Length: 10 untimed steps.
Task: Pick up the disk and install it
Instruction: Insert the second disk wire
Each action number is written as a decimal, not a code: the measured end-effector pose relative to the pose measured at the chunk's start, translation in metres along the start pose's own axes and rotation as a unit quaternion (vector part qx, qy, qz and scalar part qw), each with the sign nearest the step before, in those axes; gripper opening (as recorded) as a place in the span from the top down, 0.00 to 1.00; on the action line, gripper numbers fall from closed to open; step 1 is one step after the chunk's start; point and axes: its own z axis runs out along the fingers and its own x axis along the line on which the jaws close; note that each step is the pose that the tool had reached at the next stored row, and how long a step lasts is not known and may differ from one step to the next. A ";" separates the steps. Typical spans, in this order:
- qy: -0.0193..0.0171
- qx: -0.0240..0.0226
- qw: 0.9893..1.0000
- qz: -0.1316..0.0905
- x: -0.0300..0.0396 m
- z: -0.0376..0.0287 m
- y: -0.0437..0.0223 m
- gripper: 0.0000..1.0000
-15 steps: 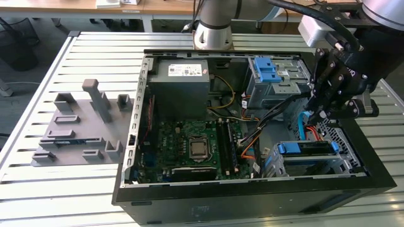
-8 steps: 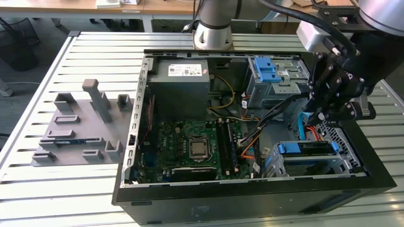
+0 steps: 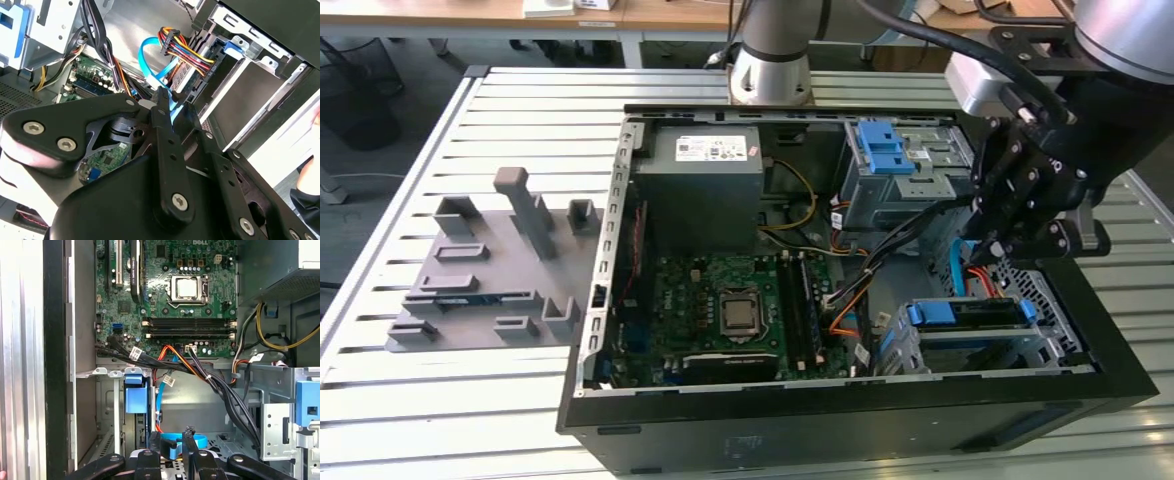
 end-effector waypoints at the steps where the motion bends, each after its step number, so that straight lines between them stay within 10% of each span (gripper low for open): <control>1: 0.000 0.000 1.000 0.000 0.0000 0.0004 0.0000 0.69; 10: 0.000 0.000 1.000 0.000 0.0016 0.0045 -0.0003 0.84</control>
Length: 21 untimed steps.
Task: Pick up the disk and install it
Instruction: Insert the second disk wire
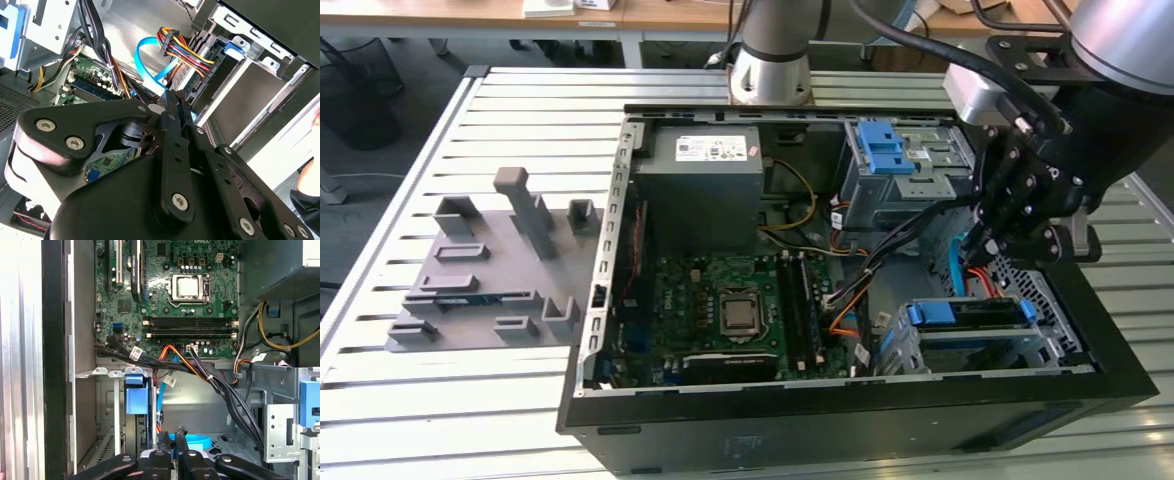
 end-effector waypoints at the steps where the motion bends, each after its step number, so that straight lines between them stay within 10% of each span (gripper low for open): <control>1: 0.000 0.000 1.000 0.000 0.0002 0.0005 0.0000 0.84; 21: 0.002 0.000 1.000 0.000 0.0095 0.0136 -0.0003 0.84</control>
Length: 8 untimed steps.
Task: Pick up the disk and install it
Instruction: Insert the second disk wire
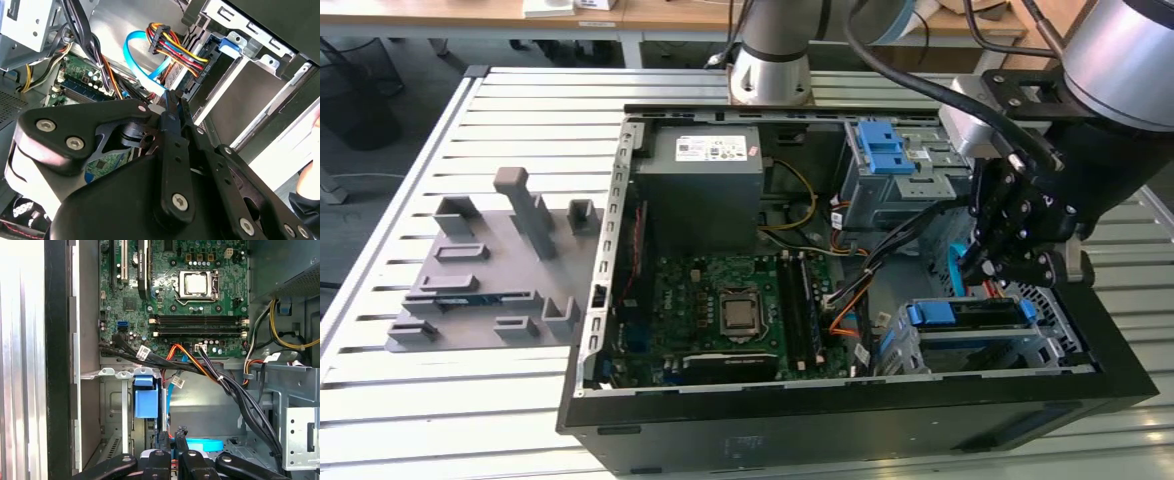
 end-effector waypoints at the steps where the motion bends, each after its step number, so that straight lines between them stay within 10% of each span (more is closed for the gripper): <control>1: 0.000 0.000 1.000 0.000 0.0000 0.0001 0.0000 0.84; 2: 0.000 0.000 1.000 0.000 0.0104 0.0053 -0.0005 0.84; 8: 0.000 0.000 1.000 0.000 0.0105 0.0099 -0.0044 0.84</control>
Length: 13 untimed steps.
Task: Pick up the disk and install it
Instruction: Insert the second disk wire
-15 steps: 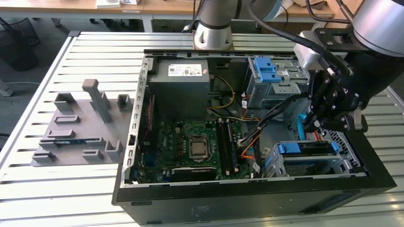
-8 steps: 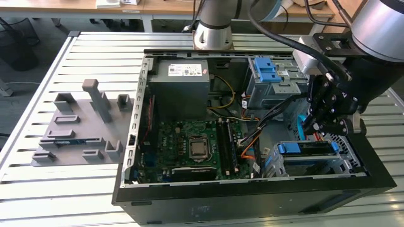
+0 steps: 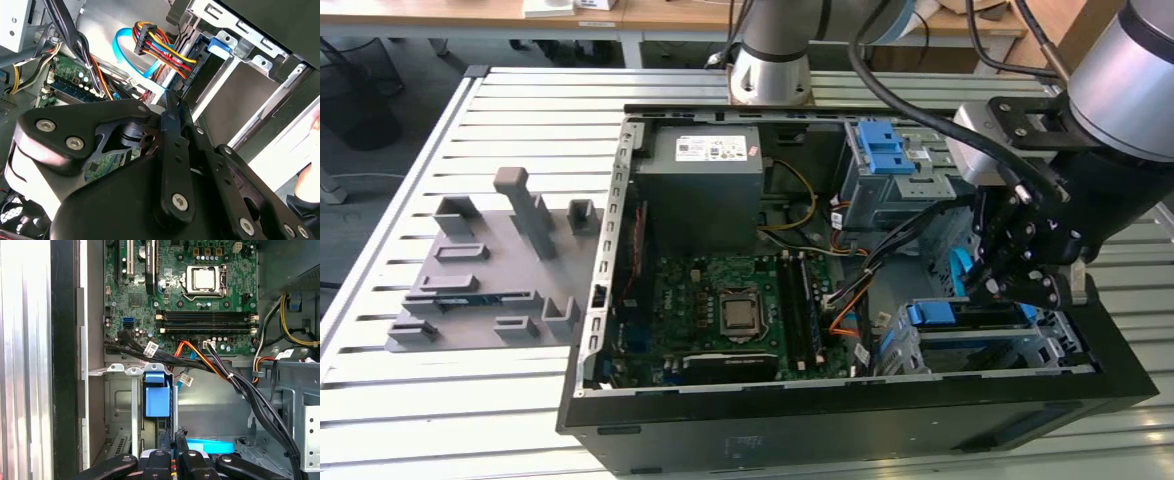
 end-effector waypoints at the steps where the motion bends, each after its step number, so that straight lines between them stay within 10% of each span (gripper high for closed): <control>1: 0.000 0.000 1.000 0.000 0.0000 0.0000 0.0000 0.84; 13: 0.000 0.000 1.000 0.000 0.0006 0.0042 0.0000 0.84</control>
